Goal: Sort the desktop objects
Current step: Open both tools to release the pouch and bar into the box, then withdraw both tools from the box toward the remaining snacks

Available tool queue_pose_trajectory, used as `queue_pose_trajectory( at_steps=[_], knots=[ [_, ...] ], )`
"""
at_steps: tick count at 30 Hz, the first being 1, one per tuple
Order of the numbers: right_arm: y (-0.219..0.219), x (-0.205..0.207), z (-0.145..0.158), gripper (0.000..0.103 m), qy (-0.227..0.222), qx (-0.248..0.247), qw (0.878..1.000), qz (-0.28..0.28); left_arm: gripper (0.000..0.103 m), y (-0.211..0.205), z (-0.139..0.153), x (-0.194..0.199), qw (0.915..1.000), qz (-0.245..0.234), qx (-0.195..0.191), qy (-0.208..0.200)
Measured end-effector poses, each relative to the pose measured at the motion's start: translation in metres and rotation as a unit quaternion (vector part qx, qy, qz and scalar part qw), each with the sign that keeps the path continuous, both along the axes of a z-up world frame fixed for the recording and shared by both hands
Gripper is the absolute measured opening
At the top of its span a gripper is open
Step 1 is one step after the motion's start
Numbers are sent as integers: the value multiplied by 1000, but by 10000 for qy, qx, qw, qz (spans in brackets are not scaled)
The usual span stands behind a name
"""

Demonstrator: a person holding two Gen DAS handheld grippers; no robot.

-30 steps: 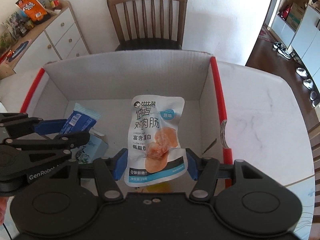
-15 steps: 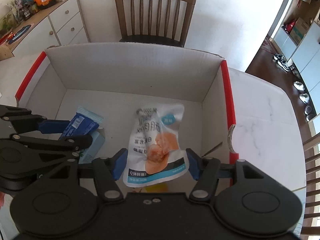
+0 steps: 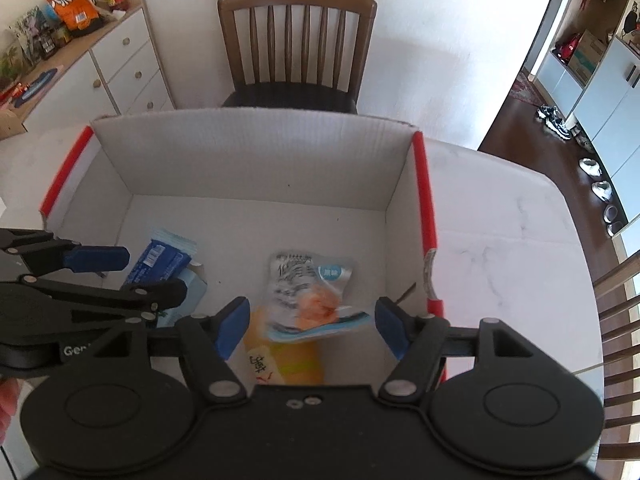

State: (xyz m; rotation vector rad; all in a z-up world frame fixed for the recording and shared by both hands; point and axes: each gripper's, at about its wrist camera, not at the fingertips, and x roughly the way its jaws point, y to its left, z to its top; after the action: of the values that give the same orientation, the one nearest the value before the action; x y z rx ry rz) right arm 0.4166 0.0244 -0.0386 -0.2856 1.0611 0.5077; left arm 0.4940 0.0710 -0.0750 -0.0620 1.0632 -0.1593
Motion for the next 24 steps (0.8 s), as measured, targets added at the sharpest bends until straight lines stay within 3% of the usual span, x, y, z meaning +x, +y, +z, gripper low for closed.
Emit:
queue_pose_trajectory(
  at_steps=[24],
  knots=[
    [-35, -50, 60, 70, -327, 432, 9983, 233, 61, -11, 70, -63, 9978, -257, -33, -603]
  ],
)
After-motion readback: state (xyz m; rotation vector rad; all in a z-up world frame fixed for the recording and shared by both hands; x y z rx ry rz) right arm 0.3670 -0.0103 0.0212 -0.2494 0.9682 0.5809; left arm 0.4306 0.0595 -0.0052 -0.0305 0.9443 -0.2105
